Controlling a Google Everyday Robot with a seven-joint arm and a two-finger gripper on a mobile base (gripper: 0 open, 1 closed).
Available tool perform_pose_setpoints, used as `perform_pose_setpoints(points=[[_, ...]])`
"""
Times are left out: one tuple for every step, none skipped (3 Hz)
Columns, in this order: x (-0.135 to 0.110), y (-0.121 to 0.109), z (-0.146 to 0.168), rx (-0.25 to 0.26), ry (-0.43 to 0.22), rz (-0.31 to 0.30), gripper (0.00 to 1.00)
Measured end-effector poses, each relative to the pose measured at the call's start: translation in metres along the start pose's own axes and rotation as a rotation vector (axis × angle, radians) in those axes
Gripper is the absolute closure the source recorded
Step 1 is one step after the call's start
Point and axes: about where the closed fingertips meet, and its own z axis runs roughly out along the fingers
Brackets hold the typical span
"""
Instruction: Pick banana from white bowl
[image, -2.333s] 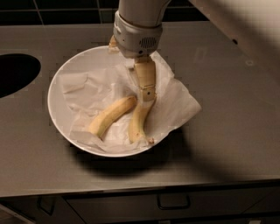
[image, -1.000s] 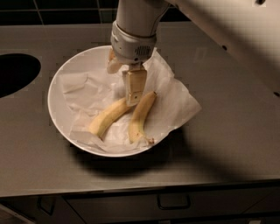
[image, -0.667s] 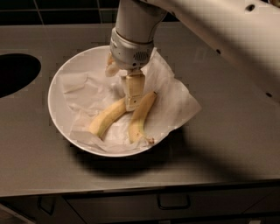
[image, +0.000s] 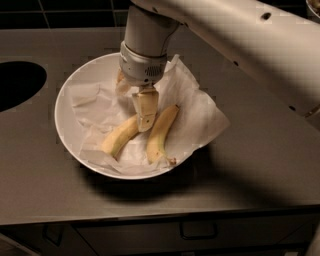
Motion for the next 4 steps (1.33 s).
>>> perform_pose_setpoints(points=[[-0.011,0.003,-0.002,0.002,0.021,-0.012,0.33],[-0.015,0.008,-0.002,0.004,0.037,-0.007,0.43],[-0.011,0.012,0.001,0.001,0.039,0.009,0.41],[-0.005,0.016,0.006,-0.007,0.036,0.023,0.41]])
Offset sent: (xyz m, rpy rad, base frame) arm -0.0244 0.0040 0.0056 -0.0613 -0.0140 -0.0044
